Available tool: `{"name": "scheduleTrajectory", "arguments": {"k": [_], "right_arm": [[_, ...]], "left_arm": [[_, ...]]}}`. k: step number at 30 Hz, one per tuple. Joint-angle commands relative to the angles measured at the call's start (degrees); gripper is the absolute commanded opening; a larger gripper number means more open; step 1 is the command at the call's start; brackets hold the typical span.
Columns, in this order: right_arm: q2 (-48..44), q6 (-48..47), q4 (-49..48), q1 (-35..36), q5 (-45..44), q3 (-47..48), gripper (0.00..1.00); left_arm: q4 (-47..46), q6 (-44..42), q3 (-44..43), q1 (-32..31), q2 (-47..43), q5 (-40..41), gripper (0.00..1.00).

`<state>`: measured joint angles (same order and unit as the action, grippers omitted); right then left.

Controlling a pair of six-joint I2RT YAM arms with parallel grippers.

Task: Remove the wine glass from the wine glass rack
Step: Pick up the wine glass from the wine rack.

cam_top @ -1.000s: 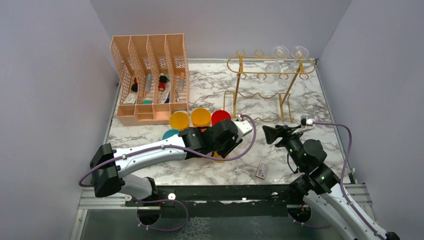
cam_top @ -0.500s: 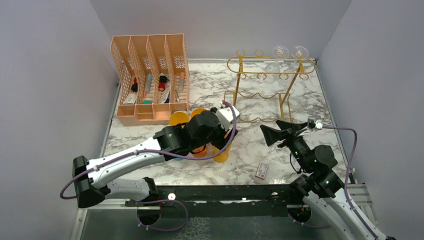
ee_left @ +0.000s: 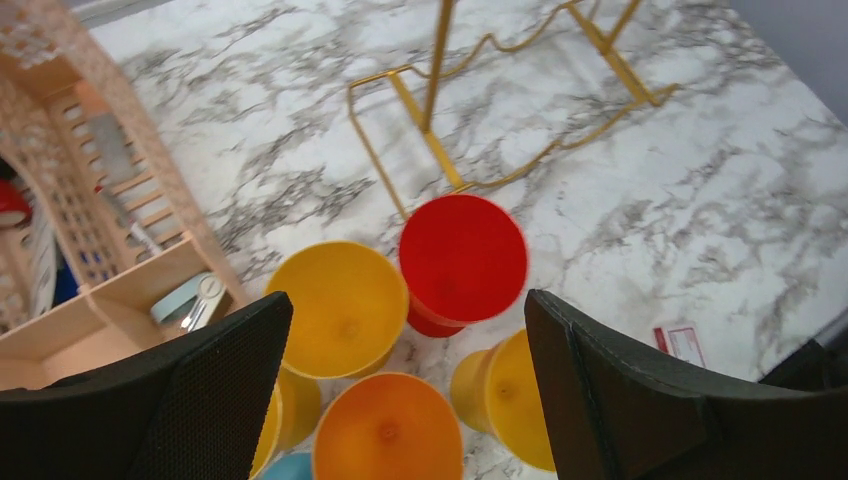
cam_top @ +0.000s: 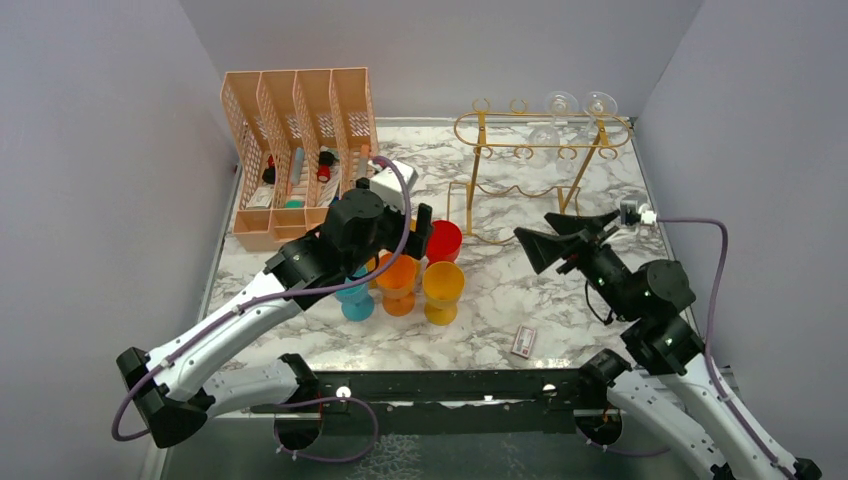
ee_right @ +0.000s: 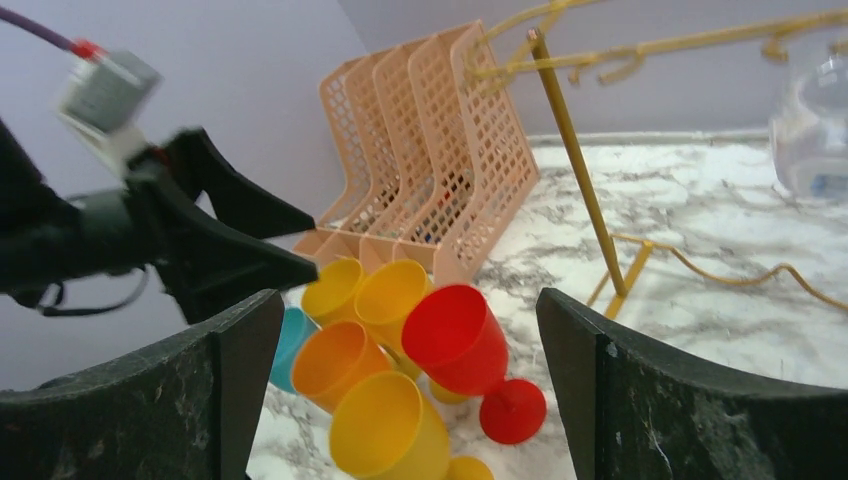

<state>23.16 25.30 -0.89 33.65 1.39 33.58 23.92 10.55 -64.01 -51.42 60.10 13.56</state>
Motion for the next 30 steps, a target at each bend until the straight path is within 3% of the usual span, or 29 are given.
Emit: {"name": "scheduleTrajectory", "arguments": {"k": [1, 4, 8, 15, 19, 23, 30], "right_arm": [[9.07, -1.08, 5.87, 0.01, 3.04, 13.59, 1.0], [12.39, -9.67, 7.06, 0.01, 2.74, 18.71, 1.0], [11.58, -12.57, -3.07, 0.01, -5.39, 16.21, 1.0], [29.53, -18.81, 12.82, -0.07, -21.86, 35.02, 1.0], [37.44, -21.47, 18.01, -0.9, -25.73, 44.64, 1.0], [43.44, -20.71, 22.48, -6.92, -20.78, 53.0, 1.0], [50.73, -8.57, 29.37, -36.65, 13.47, 59.92, 1.0]], "left_arm": [[4.03, 4.45, -1.17, 7.04, -1.06, 2.5, 0.92], [4.15, 6.44, -1.28, 12.35, -1.88, 1.14, 0.93], [5.76, 9.76, -0.64, 15.67, -1.9, 2.84, 0.93], [5.64, 11.16, 0.09, 15.99, -4.52, 2.84, 0.94], [5.64, 11.43, 0.28, 16.0, -6.03, 2.96, 0.94], [5.65, 11.65, 0.46, 15.99, -7.31, 3.91, 0.94], [6.86, 10.99, 0.28, 16.0, -8.92, 5.23, 0.94]]}}
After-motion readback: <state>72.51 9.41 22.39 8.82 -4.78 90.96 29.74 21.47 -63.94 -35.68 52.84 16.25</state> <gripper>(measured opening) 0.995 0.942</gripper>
